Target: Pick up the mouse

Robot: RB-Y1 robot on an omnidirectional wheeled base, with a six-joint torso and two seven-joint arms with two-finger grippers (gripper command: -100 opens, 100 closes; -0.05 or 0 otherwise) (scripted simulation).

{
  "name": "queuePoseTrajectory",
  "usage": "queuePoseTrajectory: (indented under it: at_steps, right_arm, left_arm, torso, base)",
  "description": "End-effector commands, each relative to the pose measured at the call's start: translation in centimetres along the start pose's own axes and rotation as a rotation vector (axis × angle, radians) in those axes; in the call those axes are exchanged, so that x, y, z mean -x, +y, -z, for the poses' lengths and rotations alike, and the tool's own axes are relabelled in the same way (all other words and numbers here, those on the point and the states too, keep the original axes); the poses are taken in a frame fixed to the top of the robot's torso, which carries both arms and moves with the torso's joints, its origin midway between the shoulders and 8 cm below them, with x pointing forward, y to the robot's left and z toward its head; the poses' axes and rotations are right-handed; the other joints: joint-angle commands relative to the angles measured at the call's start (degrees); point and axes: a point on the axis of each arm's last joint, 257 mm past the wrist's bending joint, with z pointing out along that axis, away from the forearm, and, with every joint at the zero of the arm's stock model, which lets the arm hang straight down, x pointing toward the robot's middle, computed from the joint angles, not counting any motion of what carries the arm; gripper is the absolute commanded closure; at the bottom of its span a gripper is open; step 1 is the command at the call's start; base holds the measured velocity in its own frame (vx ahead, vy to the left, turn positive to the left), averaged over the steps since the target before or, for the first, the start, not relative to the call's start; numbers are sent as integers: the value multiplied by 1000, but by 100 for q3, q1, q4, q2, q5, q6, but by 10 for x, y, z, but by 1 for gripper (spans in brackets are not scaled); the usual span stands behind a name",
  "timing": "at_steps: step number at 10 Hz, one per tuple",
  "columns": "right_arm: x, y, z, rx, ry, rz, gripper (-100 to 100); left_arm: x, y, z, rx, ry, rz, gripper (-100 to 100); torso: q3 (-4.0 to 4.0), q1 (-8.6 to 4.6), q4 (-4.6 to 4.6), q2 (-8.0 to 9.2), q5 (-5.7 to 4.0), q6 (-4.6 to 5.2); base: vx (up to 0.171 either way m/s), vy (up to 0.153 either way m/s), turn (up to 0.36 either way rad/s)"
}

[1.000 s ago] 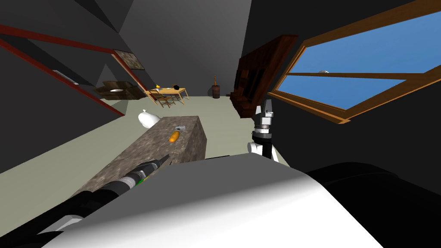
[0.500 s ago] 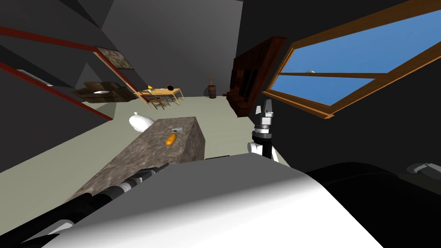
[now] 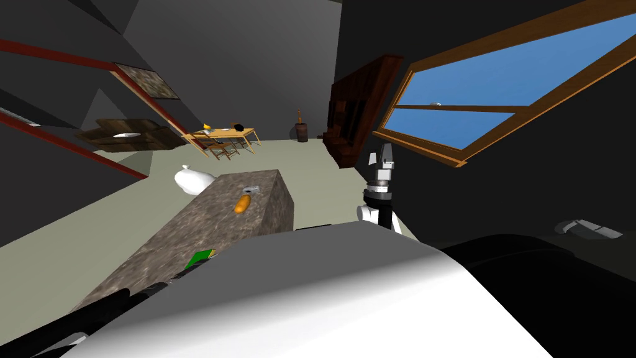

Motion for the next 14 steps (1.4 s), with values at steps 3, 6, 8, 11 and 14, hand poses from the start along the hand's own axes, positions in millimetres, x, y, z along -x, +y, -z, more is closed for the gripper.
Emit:
queuePoseTrajectory:
  at_steps: [3, 6, 8, 11, 14]
  right_arm:
    - [0, 0, 0, 0, 0, 0, 0]
    - [0, 0, 0, 0, 0, 0, 0]
    - [0, 0, 0, 0, 0, 0, 0]
    - [0, 0, 0, 0, 0, 0, 0]
    - [0, 0, 0, 0, 0, 0, 0]
  left_arm:
    - [-46, -2, -3, -14, 116, -17, -100]
    - [-45, -1, -10, -3, 96, 1, -100]
    - [-51, 1, -17, 4, 95, 16, -100]
    - [-52, 2, -19, 6, 95, 19, 100]
    - [-52, 2, -19, 6, 95, 22, 100]
  torso:
    - [0, -1, 0, 0, 0, 1]
    - [0, 0, 0, -1, 0, 0]
    - [1, -2, 1, 1, 0, 1]
    - [1, -2, 1, 1, -1, -1]
    - [0, 2, 0, 0, 4, 2]
  base:
    - [-1, -3, -49]
    - [-1, -3, -45]
    - [-8, -12, -100]
    - [-4, -6, -33]
    - [0, 0, 0]
